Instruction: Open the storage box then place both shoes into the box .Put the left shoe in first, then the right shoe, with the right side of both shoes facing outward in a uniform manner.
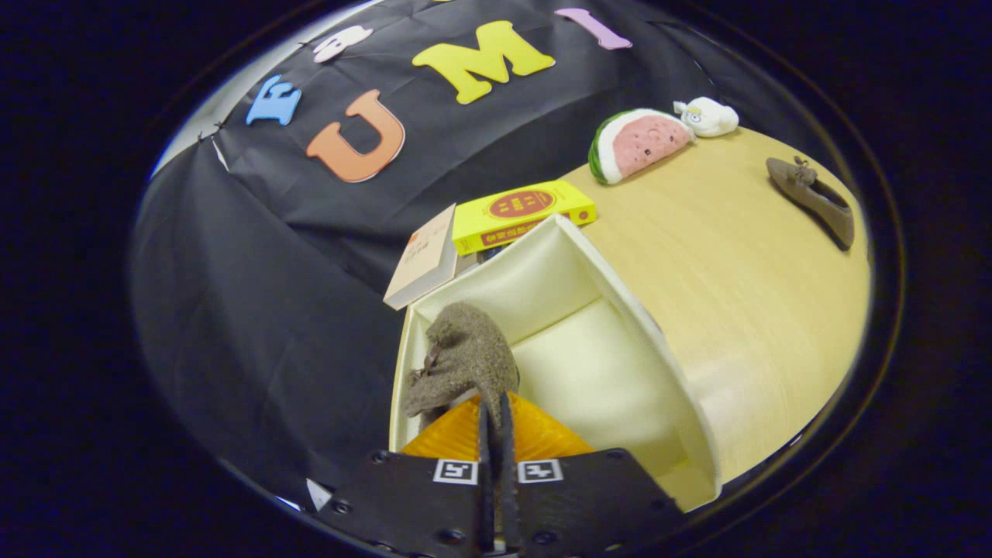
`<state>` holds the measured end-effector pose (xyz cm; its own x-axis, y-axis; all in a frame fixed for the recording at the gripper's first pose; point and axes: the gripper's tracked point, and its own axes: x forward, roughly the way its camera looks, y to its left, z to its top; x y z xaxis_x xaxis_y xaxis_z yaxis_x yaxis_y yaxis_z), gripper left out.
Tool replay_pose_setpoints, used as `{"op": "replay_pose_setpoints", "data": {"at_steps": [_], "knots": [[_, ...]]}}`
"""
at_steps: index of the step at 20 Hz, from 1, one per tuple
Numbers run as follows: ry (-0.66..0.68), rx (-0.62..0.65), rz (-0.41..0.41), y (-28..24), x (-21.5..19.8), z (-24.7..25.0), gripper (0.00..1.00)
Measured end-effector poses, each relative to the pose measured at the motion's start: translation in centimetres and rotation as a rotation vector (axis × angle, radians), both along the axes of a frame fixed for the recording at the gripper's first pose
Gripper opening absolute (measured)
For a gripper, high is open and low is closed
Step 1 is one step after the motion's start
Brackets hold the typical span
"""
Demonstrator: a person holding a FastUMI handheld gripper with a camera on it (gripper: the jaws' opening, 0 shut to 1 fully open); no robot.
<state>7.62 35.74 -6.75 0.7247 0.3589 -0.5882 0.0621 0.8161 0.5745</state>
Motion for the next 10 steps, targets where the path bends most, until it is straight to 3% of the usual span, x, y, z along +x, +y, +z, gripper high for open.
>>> {"op": "replay_pose_setpoints", "data": {"at_steps": [2, 6, 10], "knots": [[0.003, 0.008, 0.035, 0.6, -0.1, -0.2, 0.22], [-0.103, -0.043, 0.121, 0.5, -0.7, 1.9, 0.77], [-0.309, -0.184, 0.162, -2.6, -0.5, 5.6, 0.88]]}}
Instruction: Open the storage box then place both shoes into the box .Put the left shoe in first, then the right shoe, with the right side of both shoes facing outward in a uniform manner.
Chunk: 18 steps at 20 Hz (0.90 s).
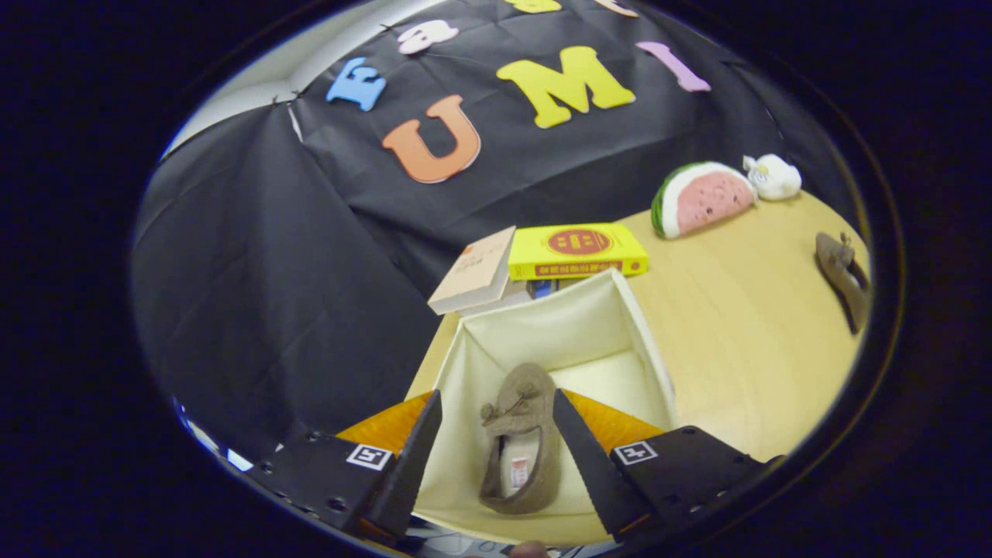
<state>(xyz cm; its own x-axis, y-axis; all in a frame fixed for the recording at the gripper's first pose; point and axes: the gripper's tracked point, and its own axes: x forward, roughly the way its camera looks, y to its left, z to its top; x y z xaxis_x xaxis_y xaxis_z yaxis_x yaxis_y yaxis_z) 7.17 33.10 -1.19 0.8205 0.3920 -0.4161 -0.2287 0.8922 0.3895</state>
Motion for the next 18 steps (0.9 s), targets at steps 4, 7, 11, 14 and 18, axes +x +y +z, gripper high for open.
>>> {"op": "replay_pose_setpoints", "data": {"at_steps": [4, 7, 11, 14, 18], "knots": [[-0.204, -0.1, 0.013, -5.3, -1.0, 5.0, 0.94], [-0.33, -0.208, 0.017, -10.9, -1.9, 7.6, 0.96], [-0.392, -0.266, -0.002, -18.4, -3.3, 8.5, 0.96], [-0.41, -0.291, -0.053, -25.1, -3.4, 9.1, 0.95], [-0.369, -0.304, -0.131, -34.8, -3.1, 8.4, 0.95]]}}
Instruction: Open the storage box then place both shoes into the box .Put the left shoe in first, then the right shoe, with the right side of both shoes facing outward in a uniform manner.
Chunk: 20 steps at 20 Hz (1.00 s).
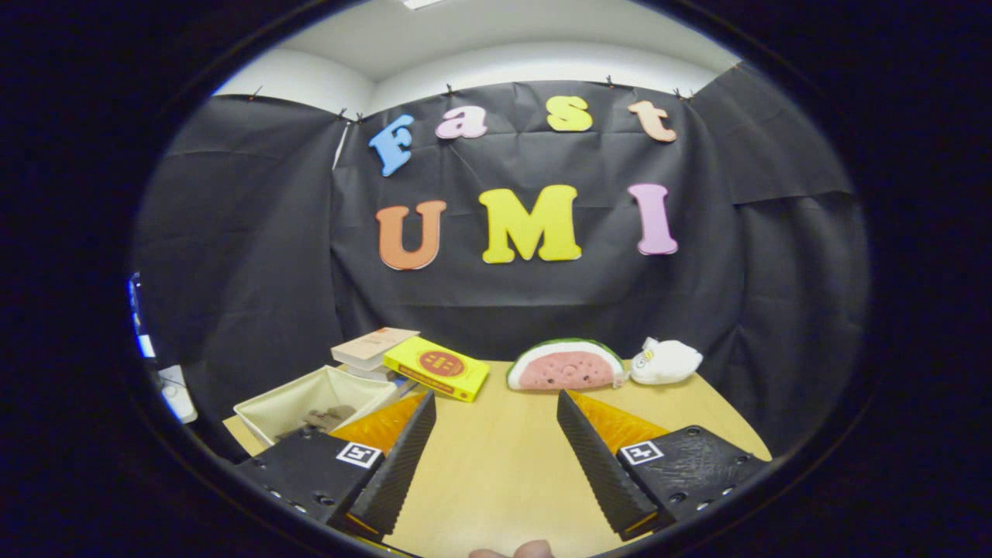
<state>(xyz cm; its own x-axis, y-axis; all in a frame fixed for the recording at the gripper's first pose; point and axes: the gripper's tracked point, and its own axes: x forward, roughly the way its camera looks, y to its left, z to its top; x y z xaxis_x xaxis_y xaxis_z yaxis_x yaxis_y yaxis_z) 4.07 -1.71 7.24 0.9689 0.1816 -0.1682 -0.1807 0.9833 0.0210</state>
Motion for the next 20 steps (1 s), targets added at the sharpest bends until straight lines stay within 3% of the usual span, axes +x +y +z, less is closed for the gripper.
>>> {"op": "replay_pose_setpoints", "data": {"at_steps": [4, 9, 20], "knots": [[0.073, -0.01, -0.106, -9.7, 0.1, -0.7, 0.95], [0.215, -0.073, -0.156, -16.7, 1.5, -5.9, 0.96], [0.48, -0.067, -0.179, -19.6, 5.2, -15.1, 0.96]]}}
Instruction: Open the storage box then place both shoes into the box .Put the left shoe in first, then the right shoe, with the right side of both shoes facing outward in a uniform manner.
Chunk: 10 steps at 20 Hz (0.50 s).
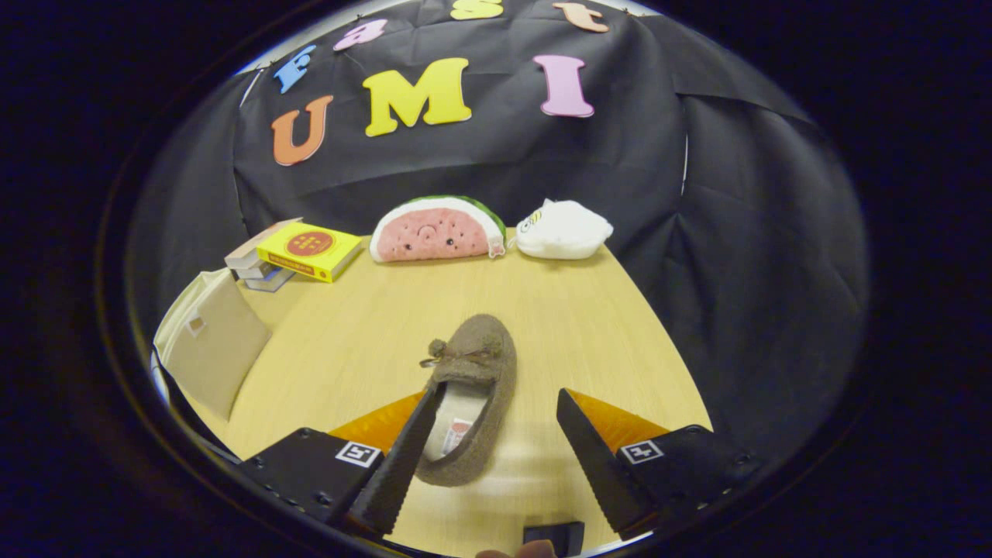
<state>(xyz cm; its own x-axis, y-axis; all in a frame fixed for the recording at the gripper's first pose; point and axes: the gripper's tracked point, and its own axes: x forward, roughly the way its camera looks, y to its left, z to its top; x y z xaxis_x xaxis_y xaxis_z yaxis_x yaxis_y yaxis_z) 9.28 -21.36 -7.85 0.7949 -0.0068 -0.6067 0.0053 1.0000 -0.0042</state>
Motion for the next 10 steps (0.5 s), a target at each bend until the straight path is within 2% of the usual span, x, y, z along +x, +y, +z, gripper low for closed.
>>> {"op": "replay_pose_setpoints", "data": {"at_steps": [6, 8, 9, 10], "knots": [[0.089, -0.014, -0.018, -0.4, 1.5, -3.6, 0.96], [0.121, 0.031, -0.025, 0.1, 1.9, -4.7, 0.96], [0.129, 0.041, -0.028, 0.3, 2.0, -5.1, 0.84], [0.128, 0.039, -0.031, 0.2, 2.2, -5.2, 0.76]]}}
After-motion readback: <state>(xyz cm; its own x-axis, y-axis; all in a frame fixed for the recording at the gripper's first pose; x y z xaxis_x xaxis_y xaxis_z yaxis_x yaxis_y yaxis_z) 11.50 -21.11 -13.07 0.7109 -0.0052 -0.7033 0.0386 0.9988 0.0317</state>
